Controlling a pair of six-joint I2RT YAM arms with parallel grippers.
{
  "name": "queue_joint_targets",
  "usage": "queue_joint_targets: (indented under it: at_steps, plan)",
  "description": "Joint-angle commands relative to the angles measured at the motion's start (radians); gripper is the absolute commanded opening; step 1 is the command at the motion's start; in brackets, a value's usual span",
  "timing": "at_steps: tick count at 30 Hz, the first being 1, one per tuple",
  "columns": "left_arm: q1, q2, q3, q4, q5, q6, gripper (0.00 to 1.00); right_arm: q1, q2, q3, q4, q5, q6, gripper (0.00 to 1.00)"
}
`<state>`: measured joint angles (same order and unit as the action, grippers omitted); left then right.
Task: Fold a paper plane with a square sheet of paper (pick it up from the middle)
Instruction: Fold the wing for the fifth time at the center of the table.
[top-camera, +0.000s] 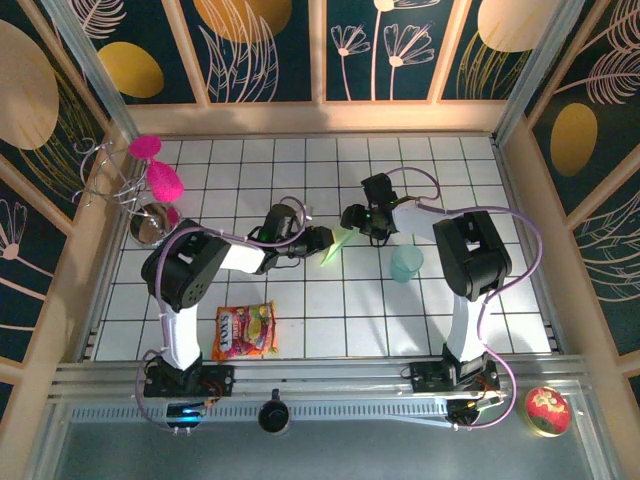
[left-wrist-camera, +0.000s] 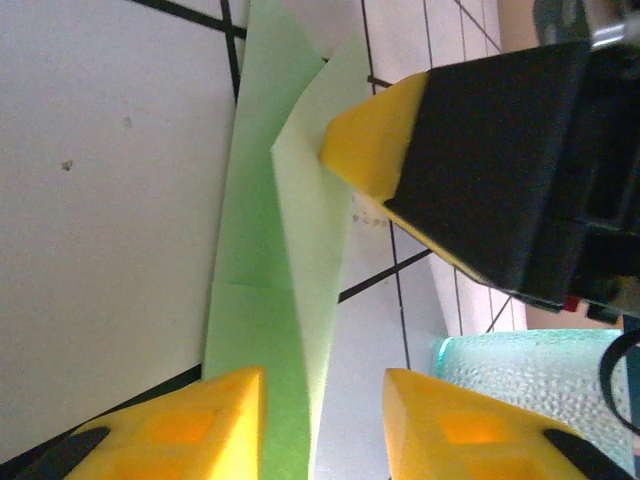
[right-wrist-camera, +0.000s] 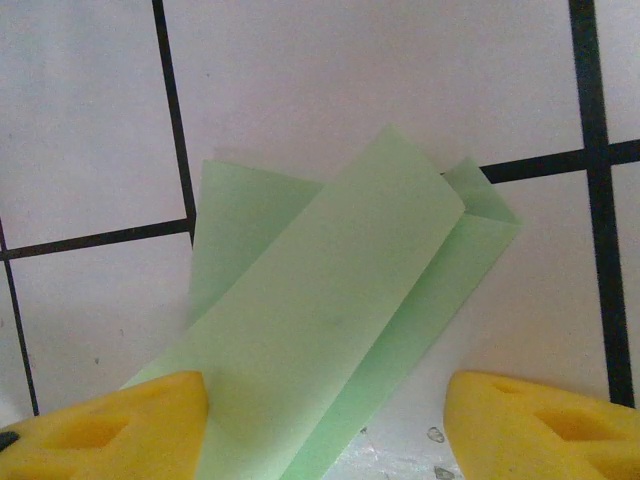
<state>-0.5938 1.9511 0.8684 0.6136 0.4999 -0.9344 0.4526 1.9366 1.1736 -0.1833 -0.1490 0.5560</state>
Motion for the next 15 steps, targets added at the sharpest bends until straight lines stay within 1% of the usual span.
queue_joint_targets:
  at_steps: [1, 4, 8, 15]
  plan:
    - [0.007, -0.036, 0.005, -0.037, -0.010, 0.026, 0.39, 0.016, 0.112, -0.012, 0.040, 0.012, 0.002, 0.66]
    - [0.007, -0.058, -0.015, -0.050, -0.028, 0.046, 0.42, 0.016, 0.113, -0.011, 0.038, 0.014, 0.004, 0.66]
    - [0.008, -0.085, -0.028, -0.123, -0.068, 0.089, 0.44, 0.015, 0.116, -0.009, 0.036, 0.014, 0.008, 0.66]
    - [-0.004, -0.091, -0.054, -0.130, -0.057, 0.100, 0.43, 0.015, 0.123, -0.006, 0.031, 0.013, 0.015, 0.66]
